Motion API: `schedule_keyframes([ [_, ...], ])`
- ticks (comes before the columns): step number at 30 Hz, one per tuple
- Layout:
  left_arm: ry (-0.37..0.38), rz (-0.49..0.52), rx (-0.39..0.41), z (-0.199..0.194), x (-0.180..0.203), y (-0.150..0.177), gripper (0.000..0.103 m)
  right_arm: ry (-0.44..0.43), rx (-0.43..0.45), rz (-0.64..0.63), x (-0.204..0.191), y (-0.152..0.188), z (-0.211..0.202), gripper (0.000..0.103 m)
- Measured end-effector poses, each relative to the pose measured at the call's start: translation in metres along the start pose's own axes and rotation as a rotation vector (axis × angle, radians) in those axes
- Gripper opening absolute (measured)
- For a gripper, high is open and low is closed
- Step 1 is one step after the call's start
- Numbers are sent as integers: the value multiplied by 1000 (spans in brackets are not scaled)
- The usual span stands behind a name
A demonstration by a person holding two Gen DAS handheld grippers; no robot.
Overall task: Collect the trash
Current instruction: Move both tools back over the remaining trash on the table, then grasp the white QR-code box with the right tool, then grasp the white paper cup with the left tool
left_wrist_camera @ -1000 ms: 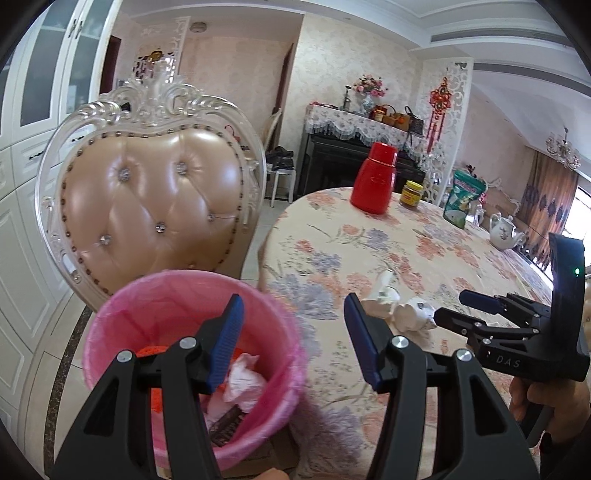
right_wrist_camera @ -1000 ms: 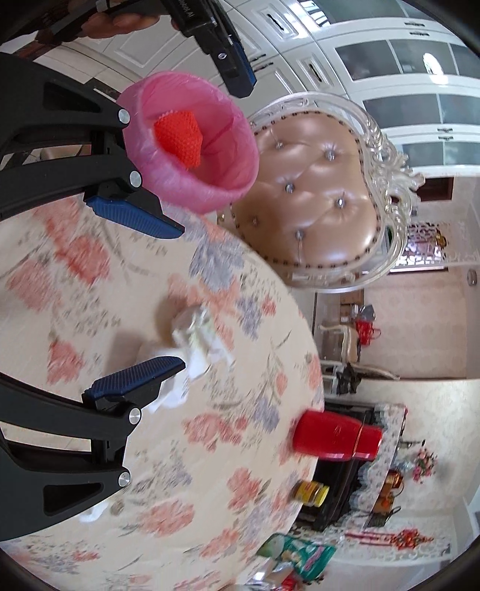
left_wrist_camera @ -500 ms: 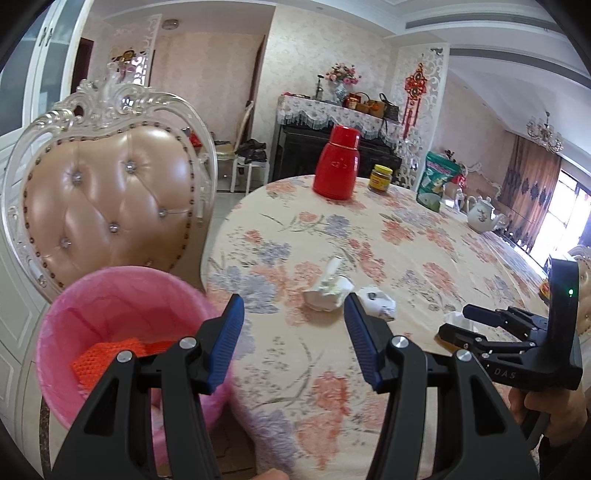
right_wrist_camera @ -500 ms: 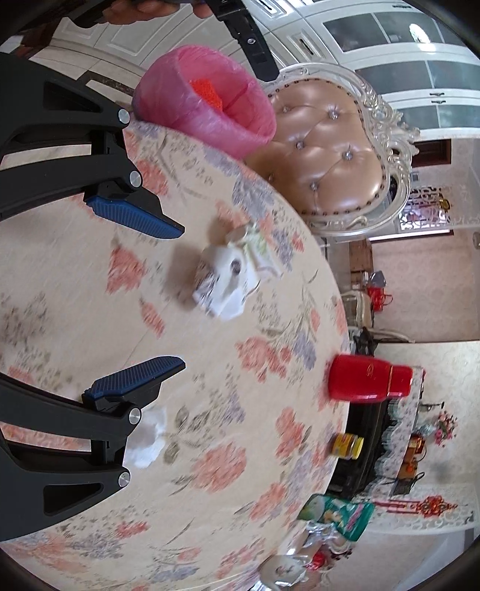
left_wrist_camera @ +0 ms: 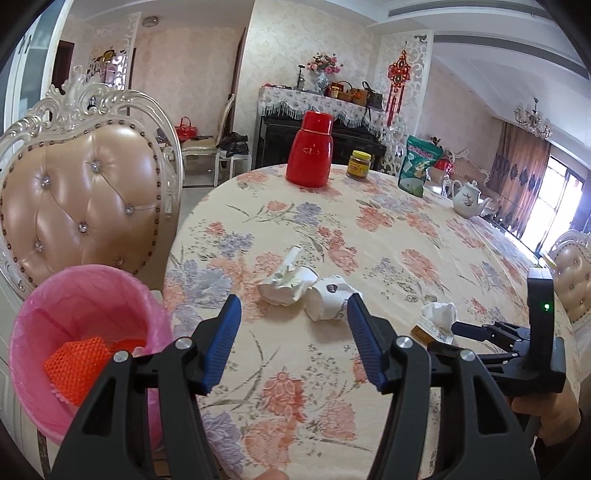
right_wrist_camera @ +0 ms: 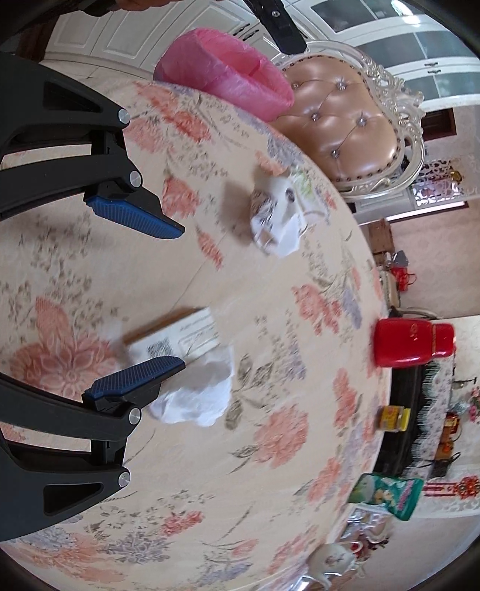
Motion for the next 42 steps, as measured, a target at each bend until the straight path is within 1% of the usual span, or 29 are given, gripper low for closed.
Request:
schedule_keyframes([
  [5,3,1,-9,7,5,-2,58,-5,-38,13,11,2,13,64],
  [15,6,1,-25,18,6,-4,58,-4,-57,19,24,-5,25,62],
  [16,7,0,-26,19,5,-4,58,-4,-62,19,24,-5,26,58],
  [17,7,0,-28,20,5,-4,58,-4,-65,20,25,-5,27,50],
  [19,8,-1,-34,24,4,-4,58,11,-70,10,23,-3,29,39],
  [20,9,-1,-37,26,4,-4,58,22,-68,-1,21,-2,29,35],
  [22,12,0,-42,29,5,-4,58,24,-69,-12,17,0,28,32],
  [28,23,7,-61,43,8,-4,58,23,-66,-25,13,3,26,32],
  [37,27,4,-105,75,15,-5,58,7,-11,-45,5,-4,-1,32],
  [42,12,15,-130,98,24,-6,58,11,30,-50,5,-11,-18,32],
])
Point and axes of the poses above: each gripper's, at about its wrist camera, not at the fingertips, and z roughly the way its jaws point, x to its right, y to its underside, the point moved 2 cm from there along z, roughly the way its jaws point, and after that the axes turned 9 degrees about -x, right-handed, at the moved point
